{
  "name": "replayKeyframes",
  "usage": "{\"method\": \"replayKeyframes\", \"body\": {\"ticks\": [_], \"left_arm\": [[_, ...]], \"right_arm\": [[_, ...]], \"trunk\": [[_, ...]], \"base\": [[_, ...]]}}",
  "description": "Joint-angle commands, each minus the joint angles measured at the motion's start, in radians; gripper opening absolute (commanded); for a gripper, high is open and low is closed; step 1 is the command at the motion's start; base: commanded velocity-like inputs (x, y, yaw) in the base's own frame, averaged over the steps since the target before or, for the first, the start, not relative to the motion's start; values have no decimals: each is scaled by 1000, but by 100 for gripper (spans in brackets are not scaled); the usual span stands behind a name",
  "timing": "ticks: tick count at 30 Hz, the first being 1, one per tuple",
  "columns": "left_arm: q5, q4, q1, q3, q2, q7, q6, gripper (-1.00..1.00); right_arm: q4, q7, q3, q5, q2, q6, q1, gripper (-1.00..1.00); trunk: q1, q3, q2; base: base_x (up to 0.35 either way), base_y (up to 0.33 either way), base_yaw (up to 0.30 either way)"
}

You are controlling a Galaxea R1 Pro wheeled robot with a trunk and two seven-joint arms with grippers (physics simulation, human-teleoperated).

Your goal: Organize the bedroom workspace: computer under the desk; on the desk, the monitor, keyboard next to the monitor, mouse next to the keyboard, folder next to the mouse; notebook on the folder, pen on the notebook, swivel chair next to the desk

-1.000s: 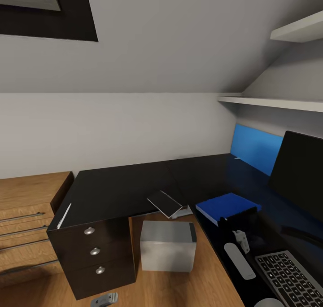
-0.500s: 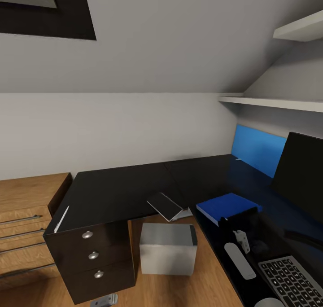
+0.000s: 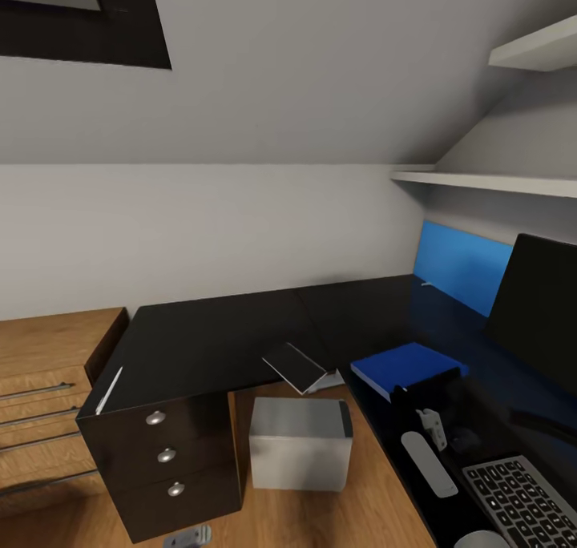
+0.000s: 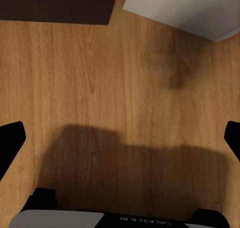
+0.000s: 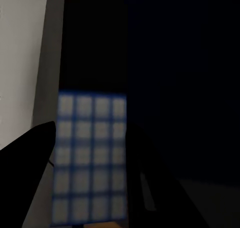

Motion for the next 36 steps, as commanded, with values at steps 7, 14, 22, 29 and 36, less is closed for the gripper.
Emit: {"method": "replayKeyframes", "body": {"ticks": [7, 14, 22, 29, 36], "left_arm": [[11, -2, 0, -5, 0, 9, 1, 100], [12, -2, 0, -6, 0, 7, 1, 100], [14, 6, 0, -7, 0, 7, 0, 100], [14, 8, 0, -6, 0, 7, 0, 100], [14, 9, 0, -5, 0, 7, 1, 100]], "right_arm": [[66, -6, 5, -23, -1, -11, 0, -100], [66, -6, 5, -23, -1, -10, 0, -100], [68, -6, 5, -23, -1, -11, 0, -100], [68, -6, 5, -23, 0, -11, 0, -100], [69, -6, 5, -23, 0, -11, 0, -100]], "trunk": [[23, -20, -43], [23, -20, -43], [23, -20, -43], [23, -20, -43], [23, -20, -43]], "base": [[0, 0, 0], [0, 0, 0], [-20, 0, 0], [-206, 0, 0], [-27, 0, 0]]}}
